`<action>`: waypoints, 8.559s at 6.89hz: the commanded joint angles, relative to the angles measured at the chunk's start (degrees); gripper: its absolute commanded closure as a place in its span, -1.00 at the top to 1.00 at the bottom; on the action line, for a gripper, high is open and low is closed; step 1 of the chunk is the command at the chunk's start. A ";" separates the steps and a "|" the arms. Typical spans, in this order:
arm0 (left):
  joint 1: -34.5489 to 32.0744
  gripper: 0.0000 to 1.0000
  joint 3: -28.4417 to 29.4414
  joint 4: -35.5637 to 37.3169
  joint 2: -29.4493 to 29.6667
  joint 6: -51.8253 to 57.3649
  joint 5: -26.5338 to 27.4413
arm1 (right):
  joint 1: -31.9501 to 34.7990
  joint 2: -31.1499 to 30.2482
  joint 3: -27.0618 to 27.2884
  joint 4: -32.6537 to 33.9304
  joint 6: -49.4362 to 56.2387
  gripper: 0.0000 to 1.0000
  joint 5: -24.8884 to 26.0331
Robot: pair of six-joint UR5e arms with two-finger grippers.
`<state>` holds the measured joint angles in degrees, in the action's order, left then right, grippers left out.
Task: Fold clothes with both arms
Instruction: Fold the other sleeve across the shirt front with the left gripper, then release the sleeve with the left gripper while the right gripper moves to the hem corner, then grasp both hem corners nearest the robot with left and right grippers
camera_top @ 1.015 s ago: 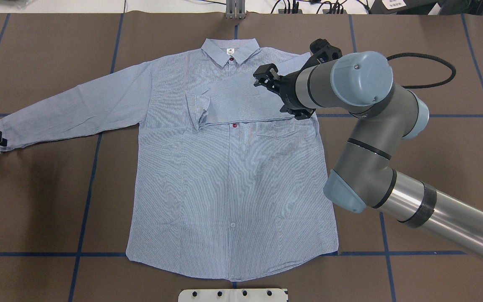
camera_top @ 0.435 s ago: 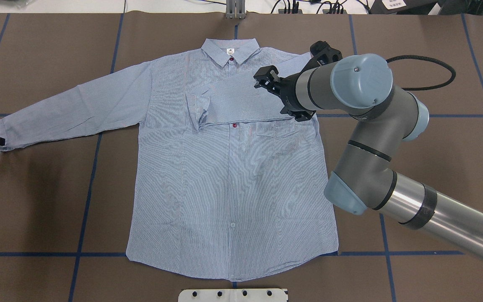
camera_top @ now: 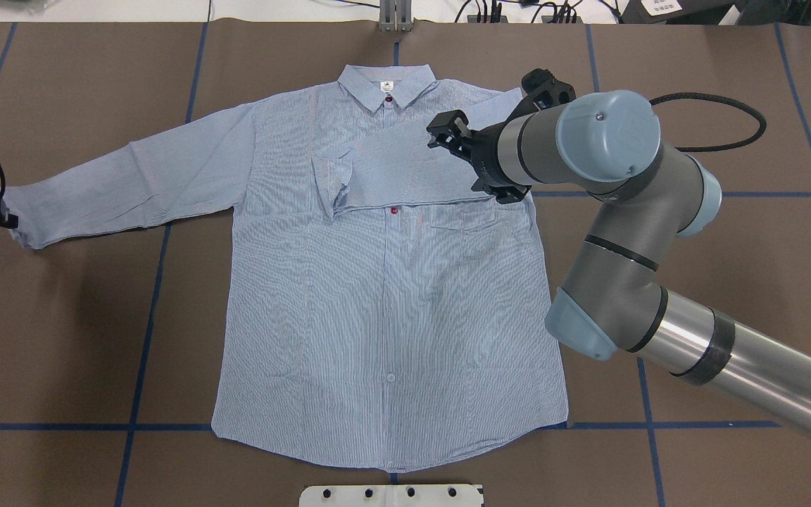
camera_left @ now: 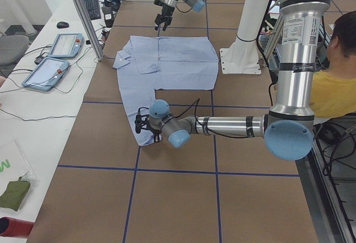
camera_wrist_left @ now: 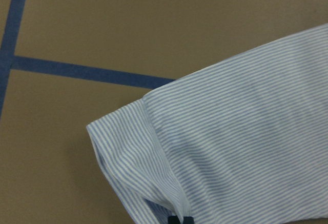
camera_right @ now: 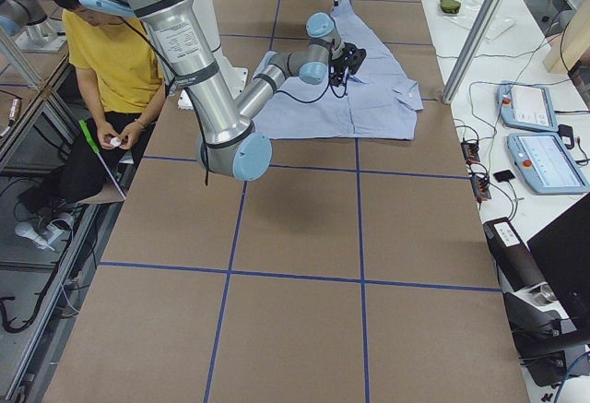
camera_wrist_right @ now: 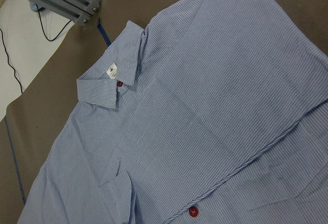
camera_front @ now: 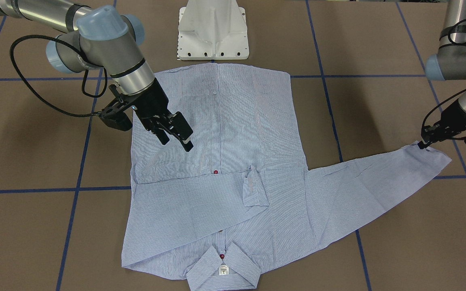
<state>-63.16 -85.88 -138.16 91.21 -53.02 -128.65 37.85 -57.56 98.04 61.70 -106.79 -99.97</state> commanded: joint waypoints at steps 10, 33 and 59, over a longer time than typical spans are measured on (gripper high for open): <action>30.98 -0.71 11.17 17.85 54.25 -41.11 25.10 | 25.44 -19.60 4.61 -0.17 27.42 0.99 -26.77; 28.01 0.93 -11.33 18.19 30.69 -32.06 25.81 | -36.35 -30.41 22.72 18.90 -20.83 -0.15 25.79; 54.37 -0.97 -31.89 30.49 2.31 -55.26 36.89 | -33.80 -30.68 27.46 22.06 -20.83 -1.00 23.95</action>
<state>-8.78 -117.59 -107.62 93.50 -107.95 -91.69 4.04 -88.27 125.53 83.76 -127.63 -76.00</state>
